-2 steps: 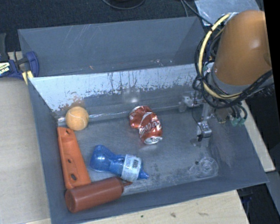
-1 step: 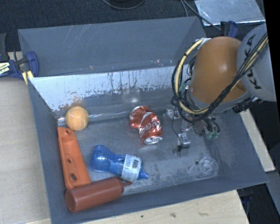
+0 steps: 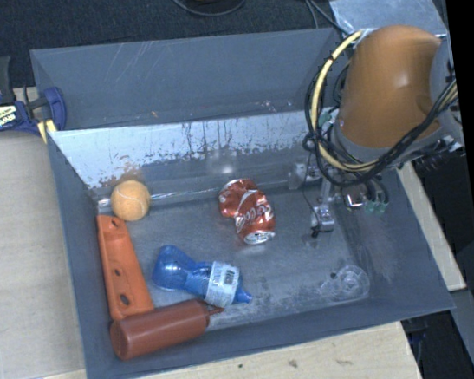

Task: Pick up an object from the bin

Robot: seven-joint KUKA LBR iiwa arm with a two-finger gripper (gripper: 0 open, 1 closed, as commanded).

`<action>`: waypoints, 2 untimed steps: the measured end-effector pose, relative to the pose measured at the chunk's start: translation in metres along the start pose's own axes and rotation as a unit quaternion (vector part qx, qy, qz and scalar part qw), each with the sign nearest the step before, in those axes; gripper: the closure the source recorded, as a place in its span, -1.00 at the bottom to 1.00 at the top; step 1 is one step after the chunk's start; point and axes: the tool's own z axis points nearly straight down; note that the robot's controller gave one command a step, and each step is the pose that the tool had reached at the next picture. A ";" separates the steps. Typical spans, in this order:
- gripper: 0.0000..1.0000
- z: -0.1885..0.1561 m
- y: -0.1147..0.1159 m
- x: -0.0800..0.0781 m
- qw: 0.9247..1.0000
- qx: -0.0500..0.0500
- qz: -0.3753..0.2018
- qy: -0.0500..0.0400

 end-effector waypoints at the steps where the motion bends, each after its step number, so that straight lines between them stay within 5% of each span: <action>1: -1.00 0.059 0.024 -0.022 1.000 0.000 0.011 -0.005; 2: -1.00 0.056 0.029 -0.029 1.000 0.000 0.000 -0.002</action>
Offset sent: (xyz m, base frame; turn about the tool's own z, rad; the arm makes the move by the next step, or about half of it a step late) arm 0.0373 0.0304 -0.0263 -0.0193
